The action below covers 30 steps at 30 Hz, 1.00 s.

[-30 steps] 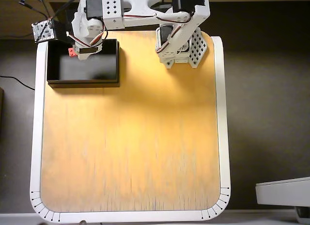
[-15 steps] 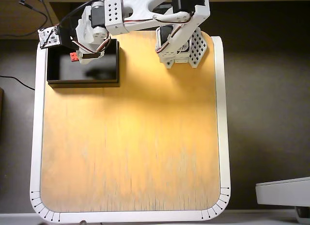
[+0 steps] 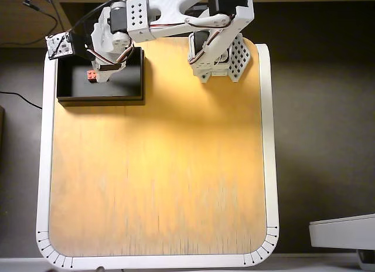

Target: Grasp a lego block and put it in the bin.

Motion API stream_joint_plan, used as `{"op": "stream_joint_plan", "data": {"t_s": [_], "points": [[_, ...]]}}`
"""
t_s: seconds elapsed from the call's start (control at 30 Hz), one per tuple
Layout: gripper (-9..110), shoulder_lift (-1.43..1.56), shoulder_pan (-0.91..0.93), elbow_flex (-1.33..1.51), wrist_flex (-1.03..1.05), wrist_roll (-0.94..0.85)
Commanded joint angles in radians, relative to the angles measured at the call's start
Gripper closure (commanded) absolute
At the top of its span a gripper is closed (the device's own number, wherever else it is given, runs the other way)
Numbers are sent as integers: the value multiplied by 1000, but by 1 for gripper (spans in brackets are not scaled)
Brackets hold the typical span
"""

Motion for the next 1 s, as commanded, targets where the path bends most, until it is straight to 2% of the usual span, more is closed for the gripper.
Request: {"op": "stream_joint_plan", "data": {"t_s": [0.0, 0.4, 0.63, 0.97], "points": [[81, 51, 17, -15, -37, 3], [81, 167, -2, -17, -37, -67], [79, 298, -40, -15, 54, -87], [78, 545, -357, -17, 64, -244]]}}
